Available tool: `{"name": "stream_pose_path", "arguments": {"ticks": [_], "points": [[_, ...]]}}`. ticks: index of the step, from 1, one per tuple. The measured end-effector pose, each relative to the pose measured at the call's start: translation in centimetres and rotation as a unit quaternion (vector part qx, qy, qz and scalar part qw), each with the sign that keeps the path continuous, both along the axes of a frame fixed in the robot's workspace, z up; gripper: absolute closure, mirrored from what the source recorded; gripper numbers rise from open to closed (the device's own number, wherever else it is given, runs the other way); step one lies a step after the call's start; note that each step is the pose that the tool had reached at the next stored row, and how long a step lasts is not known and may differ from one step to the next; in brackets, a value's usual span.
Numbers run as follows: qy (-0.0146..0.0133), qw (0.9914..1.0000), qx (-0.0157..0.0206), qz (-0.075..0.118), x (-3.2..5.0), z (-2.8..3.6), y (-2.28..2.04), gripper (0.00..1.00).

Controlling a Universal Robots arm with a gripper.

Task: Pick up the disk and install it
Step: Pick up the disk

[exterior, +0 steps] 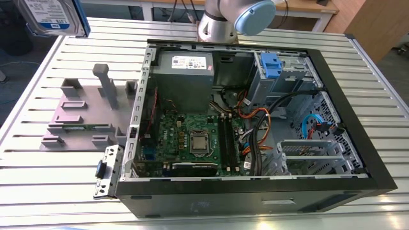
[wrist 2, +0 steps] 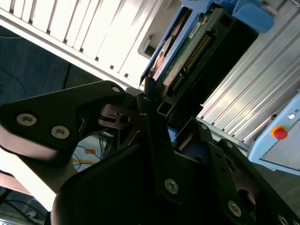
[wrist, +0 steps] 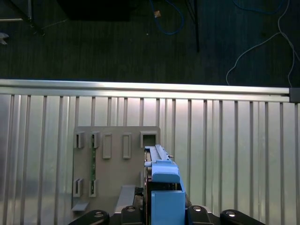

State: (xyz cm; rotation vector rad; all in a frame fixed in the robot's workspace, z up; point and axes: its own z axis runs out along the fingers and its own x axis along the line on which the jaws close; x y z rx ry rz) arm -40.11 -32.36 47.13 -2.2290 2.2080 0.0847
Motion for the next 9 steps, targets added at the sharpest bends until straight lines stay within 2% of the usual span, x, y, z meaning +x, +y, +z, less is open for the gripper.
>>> {"name": "stream_pose_path", "arguments": {"ticks": [9], "points": [[0.0000,1.00000,0.0000,0.000,0.00,0.28,0.00,0.63]]}}
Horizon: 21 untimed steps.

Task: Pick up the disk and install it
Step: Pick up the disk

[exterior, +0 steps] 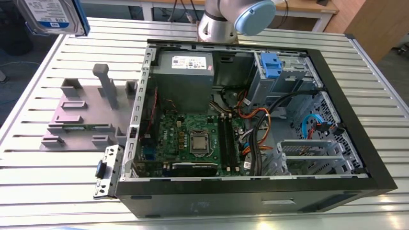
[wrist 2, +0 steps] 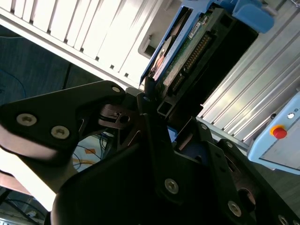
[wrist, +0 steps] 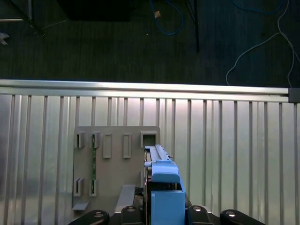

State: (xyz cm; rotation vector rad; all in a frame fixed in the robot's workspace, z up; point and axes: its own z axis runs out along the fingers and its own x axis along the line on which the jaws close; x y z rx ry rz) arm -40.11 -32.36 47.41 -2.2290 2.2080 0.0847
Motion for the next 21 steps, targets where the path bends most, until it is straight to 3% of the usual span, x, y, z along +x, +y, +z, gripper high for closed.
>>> {"name": "stream_pose_path", "arguments": {"ticks": [21], "points": [[0.0000,1.00000,0.0000,0.000,0.01,0.69,0.00,0.63]]}}
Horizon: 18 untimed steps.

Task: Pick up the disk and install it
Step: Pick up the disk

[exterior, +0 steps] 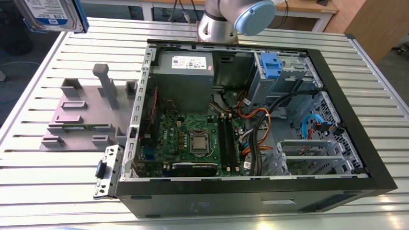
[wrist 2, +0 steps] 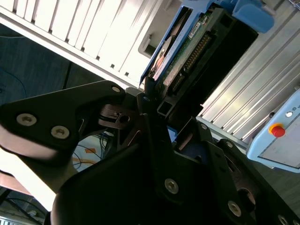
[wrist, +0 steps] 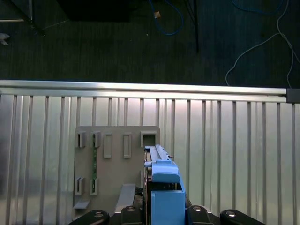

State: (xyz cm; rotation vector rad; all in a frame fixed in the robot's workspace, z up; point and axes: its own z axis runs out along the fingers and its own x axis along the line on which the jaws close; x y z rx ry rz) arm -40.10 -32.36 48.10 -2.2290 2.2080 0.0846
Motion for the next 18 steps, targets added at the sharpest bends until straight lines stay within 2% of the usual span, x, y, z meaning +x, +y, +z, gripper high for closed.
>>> {"name": "stream_pose_path", "arguments": {"ticks": [18], "points": [[0.0000,1.00000,0.0000,0.000,0.02,0.60,0.00,0.63]]}}
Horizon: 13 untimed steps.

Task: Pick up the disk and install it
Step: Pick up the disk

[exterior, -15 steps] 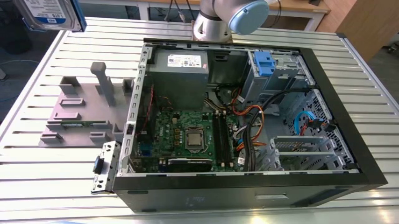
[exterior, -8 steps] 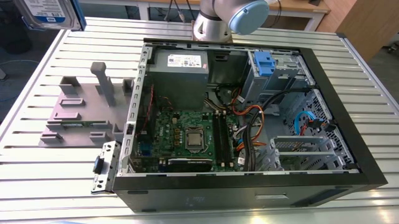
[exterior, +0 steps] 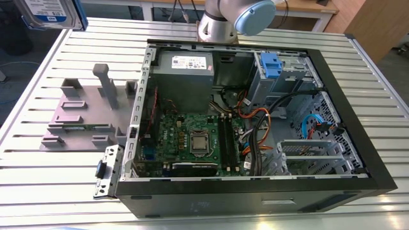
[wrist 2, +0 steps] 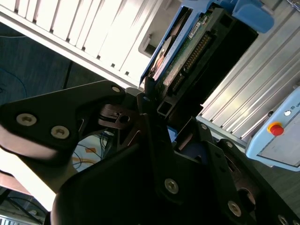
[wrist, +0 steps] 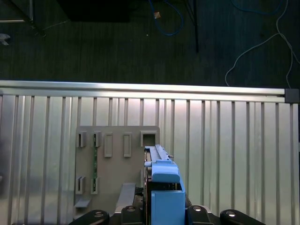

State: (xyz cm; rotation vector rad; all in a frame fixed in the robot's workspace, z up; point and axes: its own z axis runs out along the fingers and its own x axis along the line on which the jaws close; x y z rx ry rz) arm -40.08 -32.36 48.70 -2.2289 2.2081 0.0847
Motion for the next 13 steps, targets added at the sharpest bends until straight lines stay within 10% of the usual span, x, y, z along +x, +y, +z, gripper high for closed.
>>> {"name": "stream_pose_path", "arguments": {"ticks": [13], "points": [[0.0000,1.00000,0.0000,0.000,0.01,0.44,0.00,0.63]]}}
